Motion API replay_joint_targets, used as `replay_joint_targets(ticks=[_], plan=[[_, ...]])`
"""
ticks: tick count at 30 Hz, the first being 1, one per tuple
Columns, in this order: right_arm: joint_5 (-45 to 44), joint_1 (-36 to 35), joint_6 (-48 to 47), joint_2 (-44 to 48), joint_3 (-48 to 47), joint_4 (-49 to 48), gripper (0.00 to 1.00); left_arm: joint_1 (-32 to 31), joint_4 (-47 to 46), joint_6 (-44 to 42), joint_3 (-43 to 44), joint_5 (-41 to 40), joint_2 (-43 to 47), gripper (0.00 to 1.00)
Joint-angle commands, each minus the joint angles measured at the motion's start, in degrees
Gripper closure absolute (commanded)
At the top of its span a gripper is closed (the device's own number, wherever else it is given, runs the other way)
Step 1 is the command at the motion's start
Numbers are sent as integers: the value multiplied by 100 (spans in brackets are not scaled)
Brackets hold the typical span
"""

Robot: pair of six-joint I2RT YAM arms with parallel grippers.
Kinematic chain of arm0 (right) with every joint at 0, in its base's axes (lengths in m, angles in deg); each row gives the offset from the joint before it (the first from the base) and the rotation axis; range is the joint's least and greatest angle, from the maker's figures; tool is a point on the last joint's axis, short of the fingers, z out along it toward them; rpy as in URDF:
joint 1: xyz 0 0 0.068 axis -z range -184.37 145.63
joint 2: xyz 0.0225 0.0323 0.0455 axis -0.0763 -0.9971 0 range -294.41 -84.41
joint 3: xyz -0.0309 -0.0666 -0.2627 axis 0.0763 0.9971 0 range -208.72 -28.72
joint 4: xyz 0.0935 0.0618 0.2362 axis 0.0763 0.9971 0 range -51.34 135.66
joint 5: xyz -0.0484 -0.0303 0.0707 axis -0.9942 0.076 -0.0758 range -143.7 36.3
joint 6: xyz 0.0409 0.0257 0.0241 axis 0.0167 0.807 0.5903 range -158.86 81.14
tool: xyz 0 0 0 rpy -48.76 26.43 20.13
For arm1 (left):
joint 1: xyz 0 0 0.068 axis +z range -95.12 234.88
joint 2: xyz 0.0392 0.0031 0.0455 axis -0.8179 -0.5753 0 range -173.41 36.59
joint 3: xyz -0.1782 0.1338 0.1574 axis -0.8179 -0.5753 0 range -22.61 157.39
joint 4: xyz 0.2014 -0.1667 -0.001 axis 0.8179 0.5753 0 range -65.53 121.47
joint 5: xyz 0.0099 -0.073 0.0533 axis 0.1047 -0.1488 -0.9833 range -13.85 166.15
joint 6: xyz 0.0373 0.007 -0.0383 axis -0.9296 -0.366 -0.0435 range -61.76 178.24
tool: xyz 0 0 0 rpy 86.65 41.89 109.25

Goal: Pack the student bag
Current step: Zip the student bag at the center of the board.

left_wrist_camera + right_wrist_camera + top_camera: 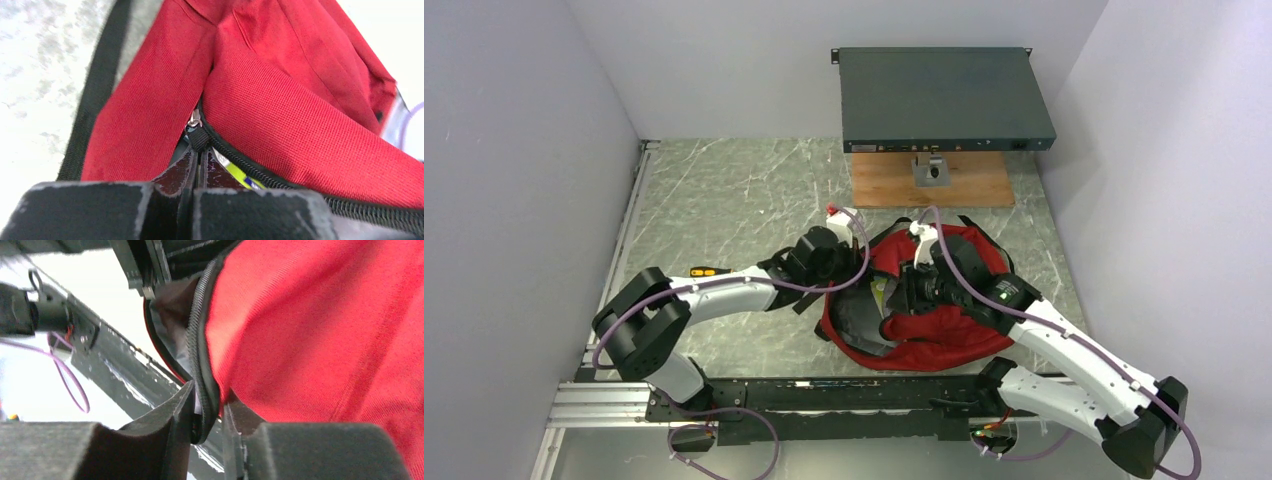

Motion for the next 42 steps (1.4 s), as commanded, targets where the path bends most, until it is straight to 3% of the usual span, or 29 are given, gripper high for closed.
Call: replay_joint_targets(ticks=[1, 5, 8, 13, 20, 25, 37, 40, 42], plan=[[1086, -70, -632, -6, 228, -568, 65, 368, 768, -11, 296, 2360, 161, 100], [917, -74, -823, 60, 49, -610, 36, 546, 1206, -110, 353, 2873, 157, 100], [665, -67, -837, 98, -281, -648, 21, 733, 1312, -67, 309, 3256, 216, 100], [-605, 61, -191, -142, -796, -661, 18, 1031, 1349, 56, 326, 3940, 349, 100], [-1637, 203, 1184, -707, -815, -1171, 19, 1274, 1941, 0, 474, 4157, 499, 100], [-2056, 199, 2606, -1436, -954, -919, 28, 1343, 2190, -141, 514, 3961, 694, 100], [-3038, -232, 3787, -2285, -403, -1542, 35, 1353, 2192, -129, 543, 4177, 879, 100], [-3339, -301, 3968, -2333, -149, -2089, 76, 1354, 2226, -140, 534, 4204, 975, 100], [-3578, -313, 3961, -2473, -203, -2207, 89, 1353, 2268, -142, 511, 4241, 1058, 100]])
